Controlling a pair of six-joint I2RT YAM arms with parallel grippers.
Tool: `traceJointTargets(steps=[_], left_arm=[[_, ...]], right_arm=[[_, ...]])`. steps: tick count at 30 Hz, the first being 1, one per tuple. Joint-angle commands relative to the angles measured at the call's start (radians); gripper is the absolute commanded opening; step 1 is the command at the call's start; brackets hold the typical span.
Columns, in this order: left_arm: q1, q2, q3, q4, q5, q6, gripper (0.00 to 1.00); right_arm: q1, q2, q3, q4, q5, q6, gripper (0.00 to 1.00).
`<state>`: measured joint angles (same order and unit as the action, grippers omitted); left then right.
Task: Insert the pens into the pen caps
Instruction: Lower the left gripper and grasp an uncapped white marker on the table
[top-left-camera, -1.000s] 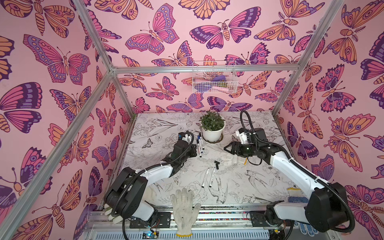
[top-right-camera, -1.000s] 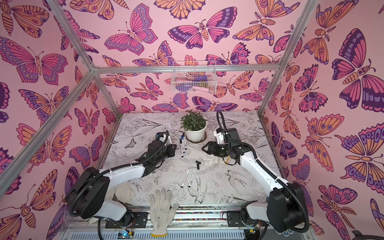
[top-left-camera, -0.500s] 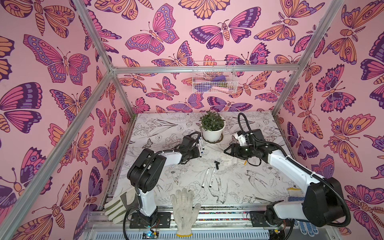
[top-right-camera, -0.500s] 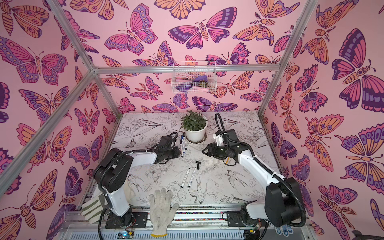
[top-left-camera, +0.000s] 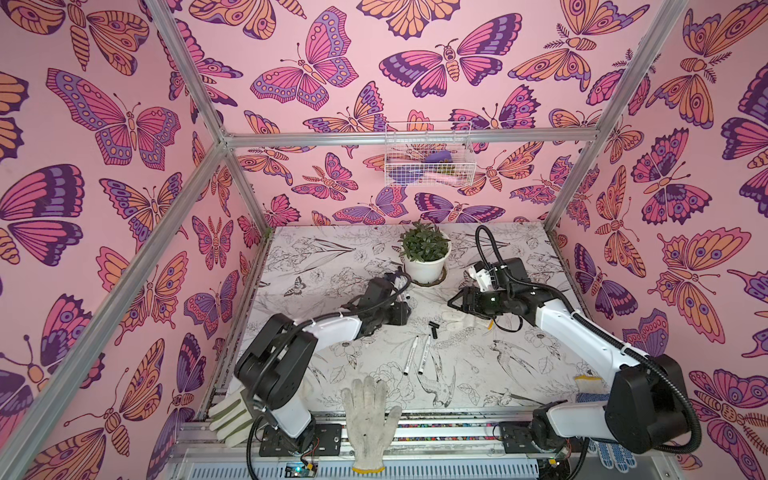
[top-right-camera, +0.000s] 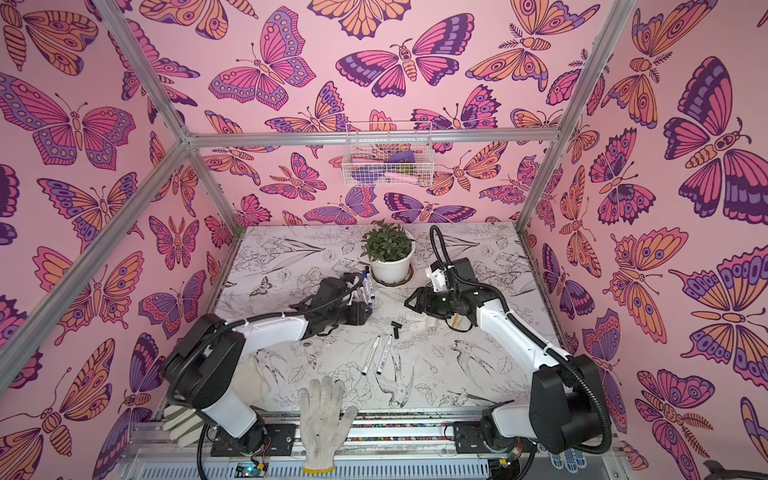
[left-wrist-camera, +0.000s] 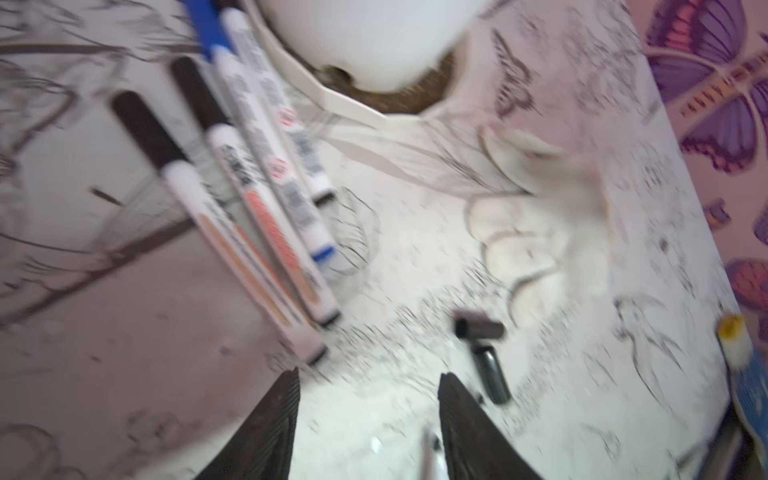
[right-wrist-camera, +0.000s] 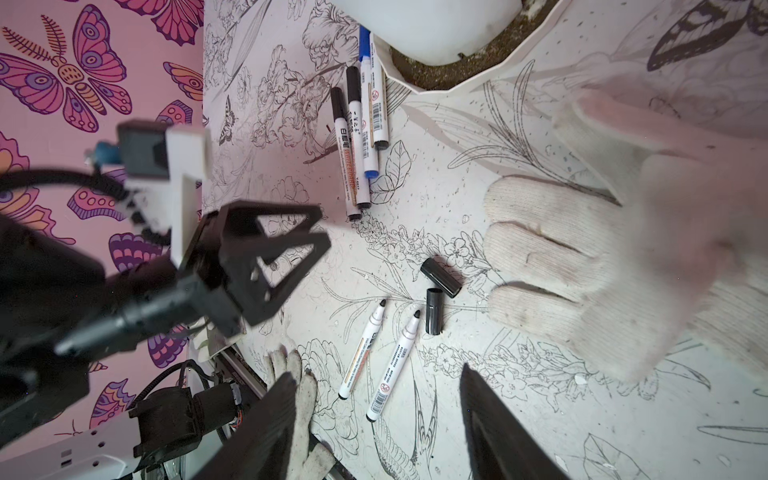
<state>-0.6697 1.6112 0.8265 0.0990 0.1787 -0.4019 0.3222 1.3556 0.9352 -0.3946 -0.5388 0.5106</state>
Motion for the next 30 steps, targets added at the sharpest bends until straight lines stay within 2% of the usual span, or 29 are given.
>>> traceJointTargets(steps=[1, 3, 6, 10, 13, 20, 23, 26, 27, 30], left_arm=[[-0.117, -0.07, -0.074, -0.1, -0.031, 0.212, 0.6], [-0.18, -0.085, -0.076, -0.196, -0.124, 0.244, 0.6], [-0.217, -0.063, -0.071, -0.294, -0.213, 0.215, 0.6], [-0.226, -0.02, -0.079, -0.299, -0.222, 0.176, 0.6], [-0.24, 0.028, -0.055, -0.308, -0.206, 0.202, 0.56], [-0.258, 0.121, 0.01, -0.415, -0.254, 0.211, 0.49], [-0.26, 0.134, 0.027, -0.428, -0.257, 0.212, 0.33], [-0.258, 0.142, 0.055, -0.427, -0.26, 0.212, 0.05], [-0.258, 0.147, 0.072, -0.426, -0.262, 0.215, 0.0], [-0.257, 0.152, 0.126, -0.424, -0.259, 0.212, 0.0]], right_arm=[[0.003, 0.012, 0.005, -0.027, 0.021, -0.033, 0.64], [0.003, 0.017, 0.005, -0.029, 0.022, -0.032, 0.64], [0.002, 0.017, 0.007, -0.026, 0.016, -0.032, 0.64], [0.003, 0.016, 0.01, -0.025, 0.014, -0.039, 0.63], [0.003, 0.017, 0.01, -0.025, 0.011, -0.038, 0.63], [0.003, 0.018, 0.004, -0.013, 0.01, -0.032, 0.63], [0.003, 0.017, 0.002, -0.011, 0.009, -0.032, 0.63], [0.003, 0.017, 0.002, -0.009, 0.011, -0.033, 0.63], [0.003, 0.018, 0.002, -0.009, 0.012, -0.032, 0.63], [0.003, 0.015, 0.003, -0.006, 0.011, -0.03, 0.63]])
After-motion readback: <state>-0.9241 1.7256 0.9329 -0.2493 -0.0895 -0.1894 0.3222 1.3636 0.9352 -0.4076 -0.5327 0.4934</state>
